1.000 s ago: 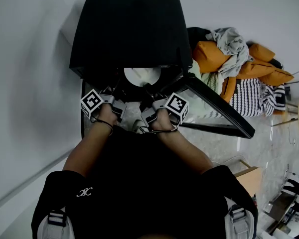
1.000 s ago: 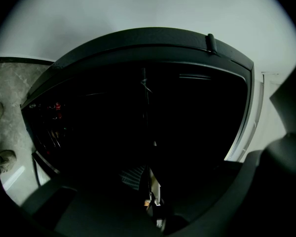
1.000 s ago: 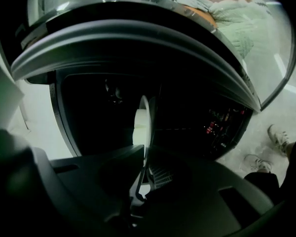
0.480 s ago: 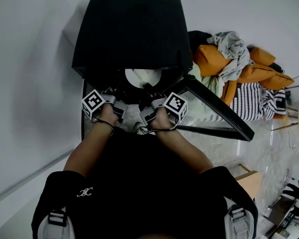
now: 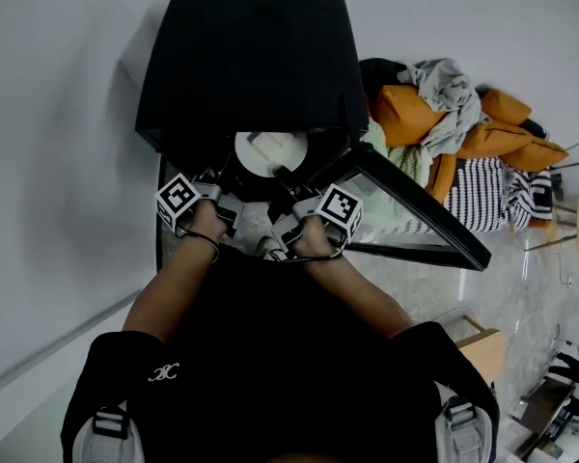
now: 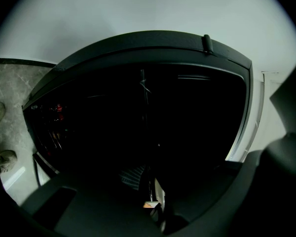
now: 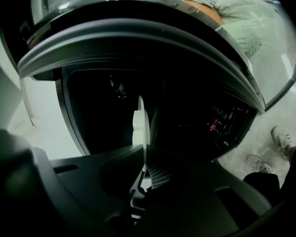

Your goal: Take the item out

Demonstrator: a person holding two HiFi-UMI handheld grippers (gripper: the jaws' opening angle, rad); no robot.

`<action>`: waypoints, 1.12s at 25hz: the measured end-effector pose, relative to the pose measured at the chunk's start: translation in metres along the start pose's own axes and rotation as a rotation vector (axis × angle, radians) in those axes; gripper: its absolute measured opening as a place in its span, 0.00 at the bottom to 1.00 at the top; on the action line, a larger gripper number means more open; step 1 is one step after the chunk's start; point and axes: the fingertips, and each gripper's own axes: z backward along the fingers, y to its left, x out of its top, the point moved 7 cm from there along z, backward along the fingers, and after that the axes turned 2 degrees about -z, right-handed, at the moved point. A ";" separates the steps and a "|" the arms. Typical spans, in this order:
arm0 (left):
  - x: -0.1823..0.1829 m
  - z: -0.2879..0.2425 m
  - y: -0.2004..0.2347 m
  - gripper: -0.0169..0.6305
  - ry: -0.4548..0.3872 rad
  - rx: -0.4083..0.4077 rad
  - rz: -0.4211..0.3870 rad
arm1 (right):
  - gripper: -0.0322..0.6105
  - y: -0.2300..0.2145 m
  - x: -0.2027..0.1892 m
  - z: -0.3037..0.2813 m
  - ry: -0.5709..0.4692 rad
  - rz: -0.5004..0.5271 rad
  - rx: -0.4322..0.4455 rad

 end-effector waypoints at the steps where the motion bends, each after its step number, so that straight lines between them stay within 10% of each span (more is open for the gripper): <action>1: 0.000 0.000 0.001 0.08 0.000 0.000 0.000 | 0.09 0.002 0.000 0.001 0.002 0.009 0.008; 28: 0.017 -0.032 -0.002 0.09 -0.055 -0.027 -0.088 | 0.09 0.019 -0.010 0.059 0.060 0.047 0.035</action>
